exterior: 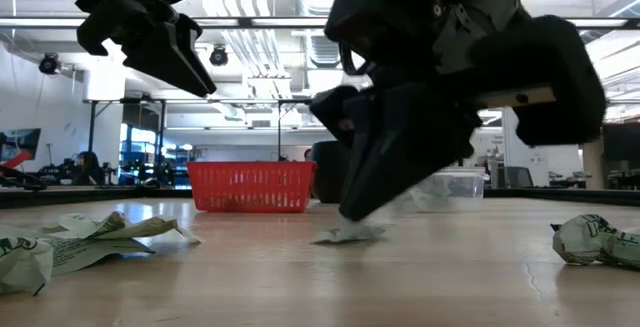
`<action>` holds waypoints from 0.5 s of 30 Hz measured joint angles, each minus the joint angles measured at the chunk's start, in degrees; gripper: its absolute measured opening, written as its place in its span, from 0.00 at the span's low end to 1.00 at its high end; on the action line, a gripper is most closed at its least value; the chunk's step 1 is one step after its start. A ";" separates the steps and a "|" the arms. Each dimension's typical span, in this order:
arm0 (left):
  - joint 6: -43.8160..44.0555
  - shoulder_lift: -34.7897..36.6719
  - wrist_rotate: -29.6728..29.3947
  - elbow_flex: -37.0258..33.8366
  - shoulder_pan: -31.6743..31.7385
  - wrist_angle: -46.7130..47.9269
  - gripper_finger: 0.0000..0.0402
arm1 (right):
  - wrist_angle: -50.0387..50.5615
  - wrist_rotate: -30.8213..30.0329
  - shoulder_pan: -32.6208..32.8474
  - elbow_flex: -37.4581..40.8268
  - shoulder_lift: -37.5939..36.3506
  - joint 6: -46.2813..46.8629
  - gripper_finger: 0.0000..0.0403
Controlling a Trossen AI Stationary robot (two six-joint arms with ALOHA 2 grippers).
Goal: Pick and place items into bin
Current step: Put the stevia packet into the transparent bin
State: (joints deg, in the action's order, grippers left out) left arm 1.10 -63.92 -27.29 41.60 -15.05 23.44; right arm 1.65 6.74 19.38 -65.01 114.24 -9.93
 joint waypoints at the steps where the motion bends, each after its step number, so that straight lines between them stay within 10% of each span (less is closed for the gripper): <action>1: 0.00 0.00 0.00 0.00 0.00 -0.03 0.34 | 1.24 -1.09 0.17 -0.62 -0.17 -0.49 0.02; 15: 0.00 0.00 0.00 -0.02 0.02 -0.37 0.34 | 5.51 -6.94 1.62 -1.52 -3.52 4.01 0.02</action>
State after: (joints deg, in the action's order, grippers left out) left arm 1.10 -63.92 -27.29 41.58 -15.03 23.07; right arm 7.17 -0.19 20.99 -66.54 110.72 -5.93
